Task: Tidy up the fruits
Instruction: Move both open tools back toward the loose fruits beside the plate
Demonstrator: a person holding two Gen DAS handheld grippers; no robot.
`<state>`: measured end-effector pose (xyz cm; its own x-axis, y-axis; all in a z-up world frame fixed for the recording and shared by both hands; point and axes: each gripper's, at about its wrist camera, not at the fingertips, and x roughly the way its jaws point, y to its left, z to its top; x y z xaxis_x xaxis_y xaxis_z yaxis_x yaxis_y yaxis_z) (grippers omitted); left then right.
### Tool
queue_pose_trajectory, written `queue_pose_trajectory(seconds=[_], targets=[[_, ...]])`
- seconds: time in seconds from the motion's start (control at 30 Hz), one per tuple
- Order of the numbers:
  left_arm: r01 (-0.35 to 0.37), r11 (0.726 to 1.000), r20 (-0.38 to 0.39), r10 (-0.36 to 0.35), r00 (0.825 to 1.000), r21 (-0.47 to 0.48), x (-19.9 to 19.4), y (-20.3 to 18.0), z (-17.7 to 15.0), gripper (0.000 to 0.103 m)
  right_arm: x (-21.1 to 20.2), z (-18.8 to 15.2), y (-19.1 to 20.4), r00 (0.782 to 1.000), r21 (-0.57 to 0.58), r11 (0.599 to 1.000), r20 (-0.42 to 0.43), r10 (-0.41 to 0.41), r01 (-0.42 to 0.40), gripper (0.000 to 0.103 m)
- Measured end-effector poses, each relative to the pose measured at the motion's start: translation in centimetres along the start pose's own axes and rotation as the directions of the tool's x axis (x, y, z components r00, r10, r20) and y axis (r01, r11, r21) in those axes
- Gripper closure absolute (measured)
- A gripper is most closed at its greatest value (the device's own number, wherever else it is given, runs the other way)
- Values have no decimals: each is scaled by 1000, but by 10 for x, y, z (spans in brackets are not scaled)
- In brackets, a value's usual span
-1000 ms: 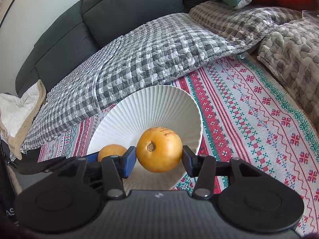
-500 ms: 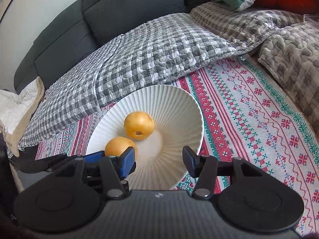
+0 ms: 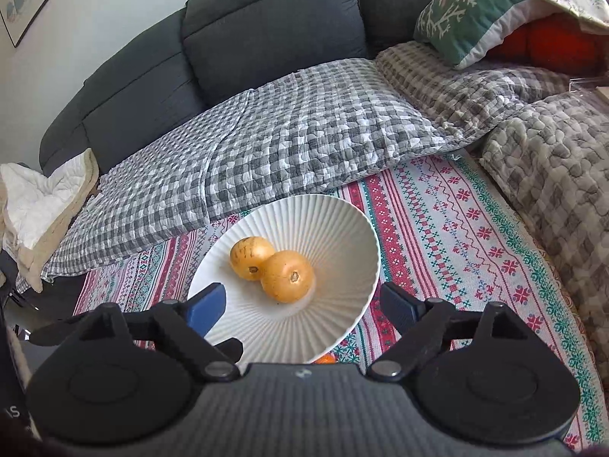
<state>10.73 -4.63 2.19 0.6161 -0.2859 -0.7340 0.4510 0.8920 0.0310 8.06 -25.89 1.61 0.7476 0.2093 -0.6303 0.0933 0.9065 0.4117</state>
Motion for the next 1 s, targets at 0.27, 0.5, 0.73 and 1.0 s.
queue_pose_trajectory(seconds=[0.27,0.5,0.73,1.0], targets=[[-2,998,-5,2,1000,-65,-21,-2,-15,14,-17,-9,-5,999,-49,998,5,-42,43,12],[-23,992,-12,22,1000,-123,-35,2,-39,9,-32,-19,-6,998,-92,994,27,-55,57,7],[-33,993,10,35,999,-113,-48,7,-53,9,-35,-32,-12,997,-135,987,4,-83,83,4],[26,997,-55,-30,998,-68,-43,-3,-82,9,-41,-40,-14,997,-132,988,-13,-80,78,4]])
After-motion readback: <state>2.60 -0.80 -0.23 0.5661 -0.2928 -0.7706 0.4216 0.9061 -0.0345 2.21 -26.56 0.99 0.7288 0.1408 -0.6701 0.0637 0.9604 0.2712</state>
